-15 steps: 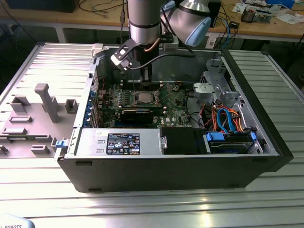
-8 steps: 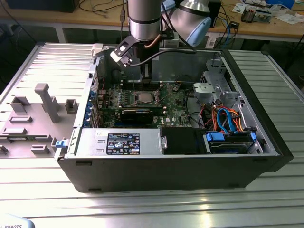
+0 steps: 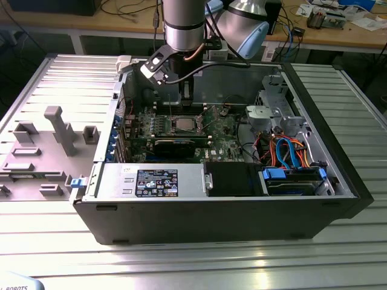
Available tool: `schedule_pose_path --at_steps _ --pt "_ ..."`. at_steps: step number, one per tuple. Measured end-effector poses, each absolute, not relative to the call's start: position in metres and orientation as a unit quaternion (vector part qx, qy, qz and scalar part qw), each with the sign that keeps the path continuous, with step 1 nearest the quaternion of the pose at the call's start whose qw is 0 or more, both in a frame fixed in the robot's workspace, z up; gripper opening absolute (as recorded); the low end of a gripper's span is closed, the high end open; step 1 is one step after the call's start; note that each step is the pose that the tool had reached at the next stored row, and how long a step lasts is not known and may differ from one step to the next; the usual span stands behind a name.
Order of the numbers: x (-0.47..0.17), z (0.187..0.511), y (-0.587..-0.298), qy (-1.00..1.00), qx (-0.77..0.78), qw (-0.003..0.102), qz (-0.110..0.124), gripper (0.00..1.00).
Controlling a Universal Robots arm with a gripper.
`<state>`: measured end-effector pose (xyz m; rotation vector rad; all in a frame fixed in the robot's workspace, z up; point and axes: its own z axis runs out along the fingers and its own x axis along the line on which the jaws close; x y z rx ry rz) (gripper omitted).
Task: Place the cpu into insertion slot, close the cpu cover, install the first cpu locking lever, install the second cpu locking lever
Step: 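Close the cpu cover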
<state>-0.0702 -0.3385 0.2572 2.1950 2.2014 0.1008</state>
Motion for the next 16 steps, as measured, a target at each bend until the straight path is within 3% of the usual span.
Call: schedule_pose_path --at_steps 6,10,16 --pt "-0.0702 0.2573 -0.3385 0.708 0.706 0.016 0.032 0.11" --pt "-0.0635 0.2569 -0.3385 0.708 0.706 0.008 0.024 0.11" --pt "-0.0628 0.2568 -0.3385 0.708 0.706 0.006 0.022 0.11"
